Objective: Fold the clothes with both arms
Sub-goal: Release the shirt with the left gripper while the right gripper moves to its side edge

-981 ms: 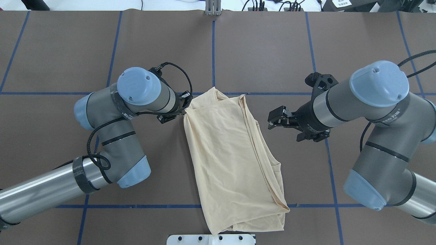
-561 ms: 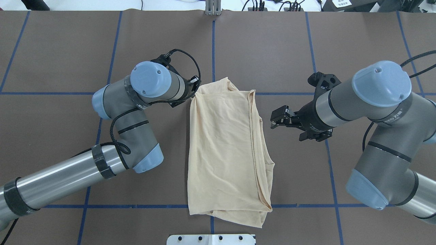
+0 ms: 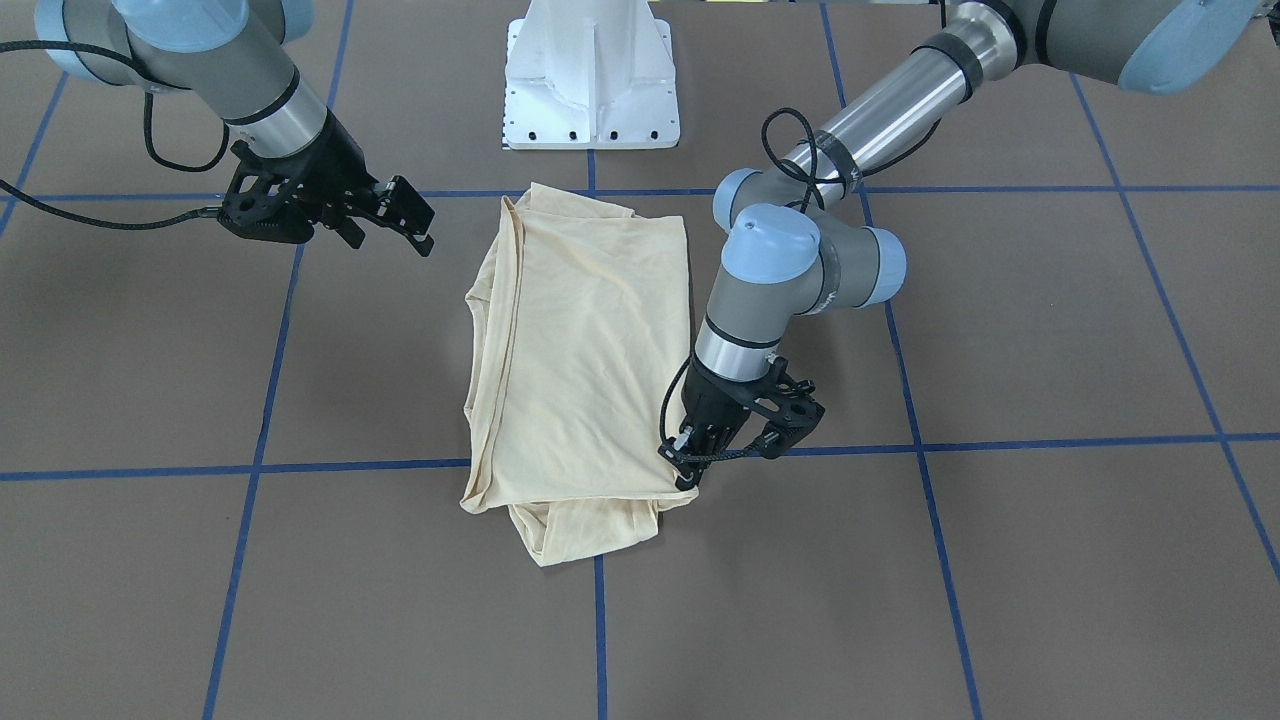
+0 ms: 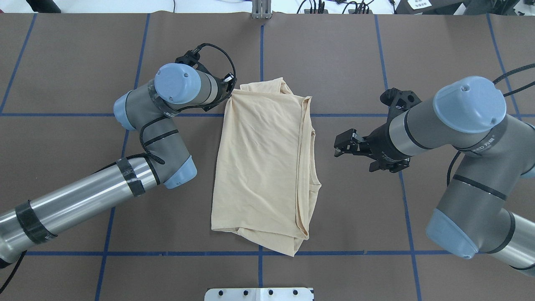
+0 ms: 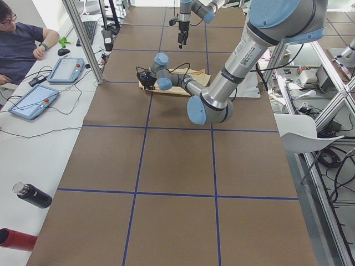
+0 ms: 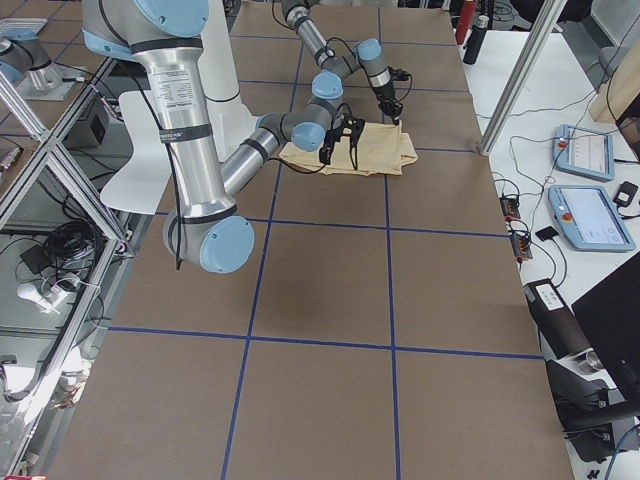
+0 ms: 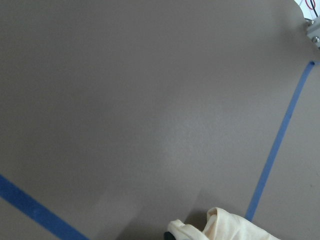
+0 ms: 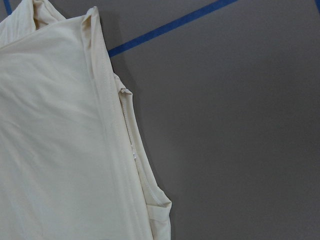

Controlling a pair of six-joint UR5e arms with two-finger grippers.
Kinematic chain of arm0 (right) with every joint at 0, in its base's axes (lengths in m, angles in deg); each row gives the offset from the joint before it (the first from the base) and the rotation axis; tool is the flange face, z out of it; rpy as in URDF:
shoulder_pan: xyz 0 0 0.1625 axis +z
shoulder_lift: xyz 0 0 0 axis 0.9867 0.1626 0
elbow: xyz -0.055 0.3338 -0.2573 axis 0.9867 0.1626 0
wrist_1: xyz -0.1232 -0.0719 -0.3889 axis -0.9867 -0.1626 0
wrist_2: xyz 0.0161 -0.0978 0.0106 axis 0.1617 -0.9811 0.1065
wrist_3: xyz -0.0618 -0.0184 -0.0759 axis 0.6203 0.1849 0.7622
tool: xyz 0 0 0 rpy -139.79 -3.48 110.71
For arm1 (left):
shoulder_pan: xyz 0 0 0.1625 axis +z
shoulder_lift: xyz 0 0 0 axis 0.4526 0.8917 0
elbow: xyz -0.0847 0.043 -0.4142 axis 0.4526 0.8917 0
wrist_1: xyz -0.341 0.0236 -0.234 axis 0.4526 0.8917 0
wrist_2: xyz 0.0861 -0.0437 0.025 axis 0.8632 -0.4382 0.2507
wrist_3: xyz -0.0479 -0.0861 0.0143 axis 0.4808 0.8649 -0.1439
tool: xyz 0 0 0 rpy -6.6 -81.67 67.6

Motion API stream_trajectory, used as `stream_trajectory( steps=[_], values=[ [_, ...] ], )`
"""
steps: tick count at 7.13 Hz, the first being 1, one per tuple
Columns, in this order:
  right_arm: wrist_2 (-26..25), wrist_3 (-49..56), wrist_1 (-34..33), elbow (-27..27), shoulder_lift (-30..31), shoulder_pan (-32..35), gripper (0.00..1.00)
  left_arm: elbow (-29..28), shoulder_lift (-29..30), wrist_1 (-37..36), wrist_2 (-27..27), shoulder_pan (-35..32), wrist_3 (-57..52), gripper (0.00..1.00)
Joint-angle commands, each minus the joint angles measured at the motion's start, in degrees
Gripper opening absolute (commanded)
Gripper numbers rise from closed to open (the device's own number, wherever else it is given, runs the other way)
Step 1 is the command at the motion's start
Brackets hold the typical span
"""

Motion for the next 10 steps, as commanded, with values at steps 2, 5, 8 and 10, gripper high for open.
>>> stream_trajectory(
  steps=[2,5,8,10],
  values=[
    [-0.7,0.0,0.0,0.0,0.0,-0.2,1.00,-0.7,-1.2,0.1,0.0,-2.8,-4.3,0.99],
    [-8.6,0.2,-0.3,0.2,-1.3,-6.0,1.00,8.5,-7.4,-0.9,-7.1,-5.3,-9.1,1.00],
    [-21.5,8.3,-7.9,3.6,-8.1,-16.1,1.00,22.0,-15.2,-8.0,-7.7,-5.4,-14.7,1.00],
    [-23.3,12.8,-9.7,10.5,-13.5,-17.9,1.00,24.6,-16.6,-9.0,-7.7,-5.4,-14.7,1.00]
  ],
)
